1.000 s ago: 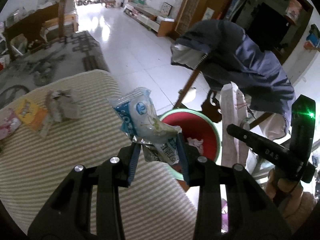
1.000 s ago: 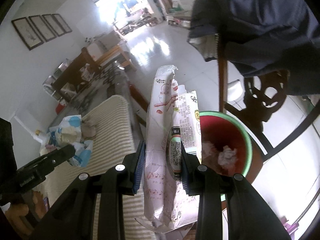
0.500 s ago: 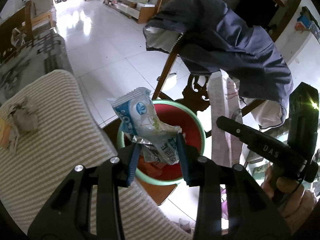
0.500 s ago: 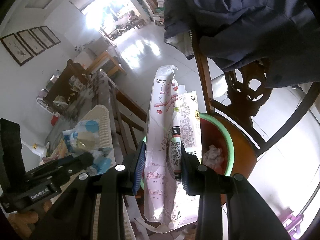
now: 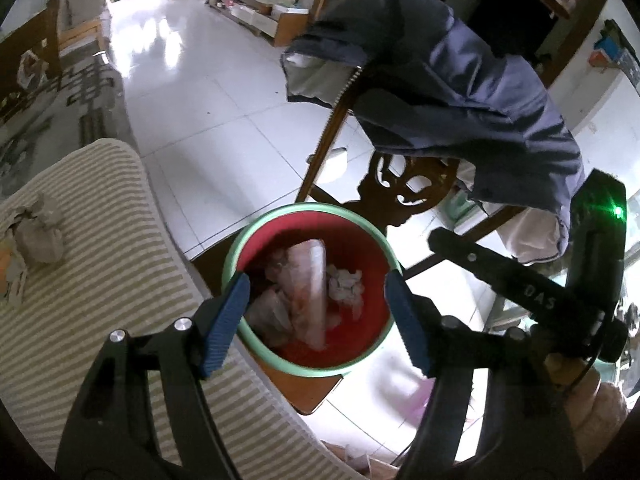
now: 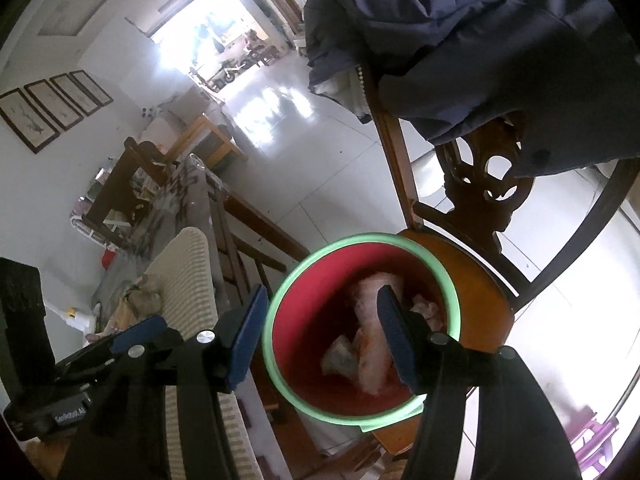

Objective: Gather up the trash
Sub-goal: 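Carry the wrapper and pink packet over the red bin and open both tools, then grasp the pink foil bag with the left tool while the right grasps the yellow iced-tea carton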

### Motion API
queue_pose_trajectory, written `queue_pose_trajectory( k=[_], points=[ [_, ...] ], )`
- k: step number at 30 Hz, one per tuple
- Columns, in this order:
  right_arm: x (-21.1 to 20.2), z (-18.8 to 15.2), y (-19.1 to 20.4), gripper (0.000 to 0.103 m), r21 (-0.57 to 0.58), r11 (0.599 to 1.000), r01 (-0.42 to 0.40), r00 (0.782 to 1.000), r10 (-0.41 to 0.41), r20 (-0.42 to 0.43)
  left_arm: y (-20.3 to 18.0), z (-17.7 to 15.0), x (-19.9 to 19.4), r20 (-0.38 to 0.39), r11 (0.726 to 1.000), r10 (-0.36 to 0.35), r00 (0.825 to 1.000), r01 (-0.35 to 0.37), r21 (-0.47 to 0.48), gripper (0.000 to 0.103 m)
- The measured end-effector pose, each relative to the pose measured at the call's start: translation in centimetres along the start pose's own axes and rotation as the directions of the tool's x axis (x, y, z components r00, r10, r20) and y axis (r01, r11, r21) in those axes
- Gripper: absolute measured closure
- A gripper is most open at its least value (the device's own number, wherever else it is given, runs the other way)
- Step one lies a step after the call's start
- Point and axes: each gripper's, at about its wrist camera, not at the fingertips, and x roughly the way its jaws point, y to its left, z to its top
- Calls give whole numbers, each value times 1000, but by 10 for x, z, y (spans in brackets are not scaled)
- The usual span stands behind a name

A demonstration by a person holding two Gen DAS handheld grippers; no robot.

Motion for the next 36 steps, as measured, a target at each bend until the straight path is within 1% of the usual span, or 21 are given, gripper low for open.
queue_pose_trajectory(
  k=[5,11,14,17,20,21,22,23,24,25,26,27,28,29,30,31,32,33,34,35,36],
  points=[
    [2,-4,6,46,-3,1000,-8,1000,8,-10,19,-6,-11,20,999,36,999,-35,-35,36],
    [8,-11,30,46,-34,999,-25,999,24,-31,65,-23,-33,46,986,104,994,-97,-134,36],
    [14,-18,49,46,-61,997,-37,998,34,-45,99,-35,-50,61,971,160,985,-146,-190,36],
    [19,-25,64,46,-80,996,-44,997,40,-60,143,-49,-73,71,942,258,964,-234,-242,35],
    [26,-36,84,46,-99,994,-50,996,42,-78,197,-67,-100,62,894,366,929,-332,-299,33],
    [29,-42,92,46,-105,993,-52,995,43,-86,219,-74,-110,51,872,408,912,-373,-316,33],
    [31,-46,98,46,-108,993,-53,995,43,-91,234,-78,-117,44,858,436,899,-401,-321,33],
    [34,-51,107,46,-112,992,-56,994,45,-97,251,-81,-124,34,842,470,882,-437,-316,30],
    [36,-55,113,46,-114,992,-58,994,47,-102,268,-82,-129,18,826,509,861,-482,-293,26],
    [38,-60,120,46,-116,991,-61,993,48,-107,283,-82,-133,3,806,553,833,-534,-256,26],
    [41,-65,129,46,-118,991,-64,992,51,-112,295,-81,-134,-8,789,588,809,-576,-214,23],
    [43,-71,137,46,-121,991,-65,992,51,-115,309,-77,-132,-26,773,621,783,-618,-145,17],
    [45,-77,145,46,-123,990,-63,992,49,-119,320,-74,-128,-43,758,646,762,-647,-81,16],
    [47,-82,151,45,-124,990,-63,991,47,-124,331,-72,-122,-55,729,683,728,-684,-1,16],
    [49,-90,161,45,-127,990,-62,990,45,-133,337,-71,-117,-60,707,707,704,-706,51,16],
    [49,-96,167,45,-131,990,-59,990,41,-136,345,-70,-110,-64,677,736,674,-727,118,16],
    [49,-101,174,45,-134,989,-56,990,37,-137,351,-69,-103,-65,655,753,655,-736,173,16],
    [50,-108,181,45,-136,989,-52,990,33,-139,358,-69,-97,-67,642,762,644,-735,218,17],
    [50,-113,186,45,-133,990,-50,990,31,-140,364,-69,-90,-73,633,766,639,-729,260,17],
    [49,-120,192,45,-129,991,-44,990,26,-140,370,-71,-87,-77,629,767,637,-724,284,20],
    [48,-125,195,45,-125,991,-39,990,21,-138,377,-71,-80,-83,625,768,635,-714,317,31]
  ],
)
